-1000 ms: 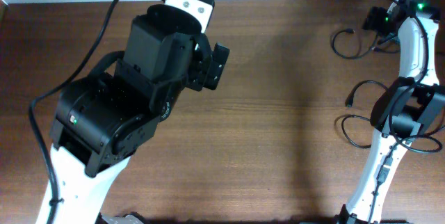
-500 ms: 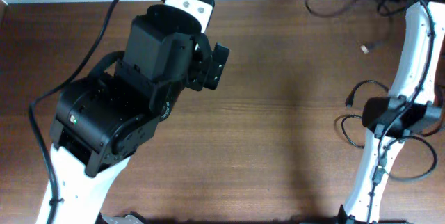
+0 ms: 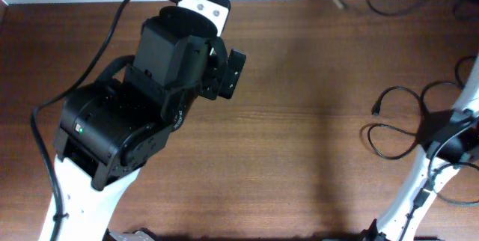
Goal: Untangle cables
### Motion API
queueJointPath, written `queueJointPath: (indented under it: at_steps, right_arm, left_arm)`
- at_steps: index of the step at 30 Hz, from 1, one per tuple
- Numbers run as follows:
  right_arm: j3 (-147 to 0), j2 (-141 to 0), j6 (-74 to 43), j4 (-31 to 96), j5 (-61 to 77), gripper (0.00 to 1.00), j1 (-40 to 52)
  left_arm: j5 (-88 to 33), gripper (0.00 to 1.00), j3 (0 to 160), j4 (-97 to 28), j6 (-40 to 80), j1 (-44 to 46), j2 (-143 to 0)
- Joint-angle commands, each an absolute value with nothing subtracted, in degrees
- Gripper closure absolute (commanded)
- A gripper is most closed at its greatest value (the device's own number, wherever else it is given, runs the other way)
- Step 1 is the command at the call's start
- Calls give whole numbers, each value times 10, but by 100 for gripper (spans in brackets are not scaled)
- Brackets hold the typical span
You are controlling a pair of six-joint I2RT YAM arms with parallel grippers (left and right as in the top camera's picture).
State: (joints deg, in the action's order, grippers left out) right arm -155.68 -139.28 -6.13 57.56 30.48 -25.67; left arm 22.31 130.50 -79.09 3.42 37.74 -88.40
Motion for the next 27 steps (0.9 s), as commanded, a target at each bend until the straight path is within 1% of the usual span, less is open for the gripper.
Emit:
queueJointPath:
  at_steps: [1, 5, 9, 15, 23, 27]
  right_arm:
    - [-1407, -1403, -67, 487, 284, 96, -305]
    - [-1266, -1403, -74, 396, 227, 96, -323]
    - [-1208, -1403, -73, 361, 192, 96, -319]
    - [-1200, -1413, -73, 355, 141, 96, -307]
    - [-1200, -1502, -76, 352, 145, 96, -296]
    - [-1200, -1523, -76, 347, 145, 96, -283]
  left_arm:
    - [223, 1, 1305, -789, 27, 376, -885]
    - [223, 1, 1305, -787, 27, 376, -885]
    - [223, 1, 1305, -774, 27, 376, -885]
    - [223, 1, 1305, -772, 27, 376, -885]
    - [222, 1, 1305, -772, 27, 376, -885]
    - [222, 1, 1305, -769, 27, 376, -885]
